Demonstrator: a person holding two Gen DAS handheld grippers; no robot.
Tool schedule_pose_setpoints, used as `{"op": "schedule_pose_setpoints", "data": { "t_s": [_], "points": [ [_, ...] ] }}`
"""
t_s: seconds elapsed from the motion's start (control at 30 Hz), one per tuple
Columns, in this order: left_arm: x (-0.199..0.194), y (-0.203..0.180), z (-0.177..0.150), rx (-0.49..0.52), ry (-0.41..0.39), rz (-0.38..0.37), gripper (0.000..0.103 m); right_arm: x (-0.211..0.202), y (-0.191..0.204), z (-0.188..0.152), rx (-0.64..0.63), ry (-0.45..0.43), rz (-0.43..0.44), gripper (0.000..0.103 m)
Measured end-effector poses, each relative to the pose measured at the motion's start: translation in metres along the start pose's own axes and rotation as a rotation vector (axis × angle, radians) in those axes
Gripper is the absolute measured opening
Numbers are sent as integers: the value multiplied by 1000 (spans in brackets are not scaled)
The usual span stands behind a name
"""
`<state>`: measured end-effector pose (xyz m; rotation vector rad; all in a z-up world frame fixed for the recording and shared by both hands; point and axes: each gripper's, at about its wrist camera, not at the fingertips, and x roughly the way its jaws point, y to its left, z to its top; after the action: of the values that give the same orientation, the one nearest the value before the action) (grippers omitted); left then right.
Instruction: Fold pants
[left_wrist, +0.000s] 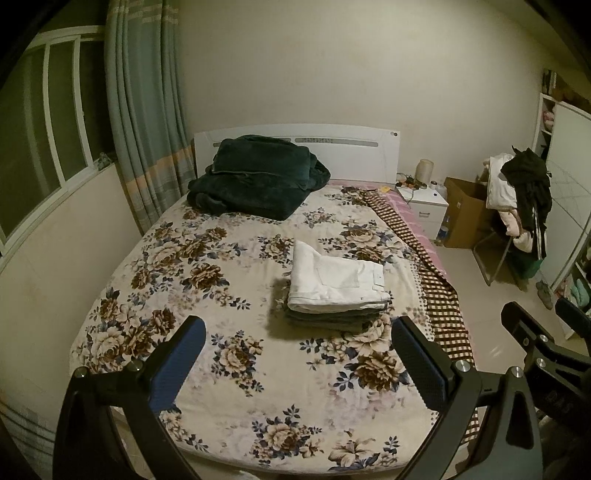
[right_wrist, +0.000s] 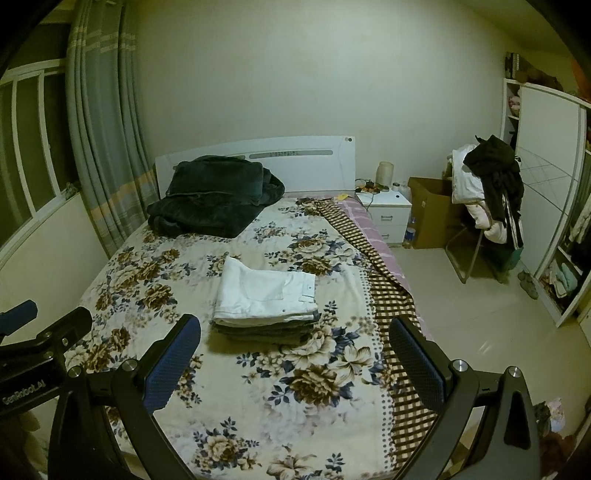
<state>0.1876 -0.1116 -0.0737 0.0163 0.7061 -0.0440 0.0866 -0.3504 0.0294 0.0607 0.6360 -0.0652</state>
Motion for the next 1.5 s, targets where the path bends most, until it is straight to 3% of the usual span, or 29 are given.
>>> {"op": "schedule_pose_setpoints", "data": {
  "t_s": [1.5],
  "points": [
    [-3, 4, 1, -52, -15, 47, 103, 2, 6, 6, -10, 4, 0, 103]
  ]
}}
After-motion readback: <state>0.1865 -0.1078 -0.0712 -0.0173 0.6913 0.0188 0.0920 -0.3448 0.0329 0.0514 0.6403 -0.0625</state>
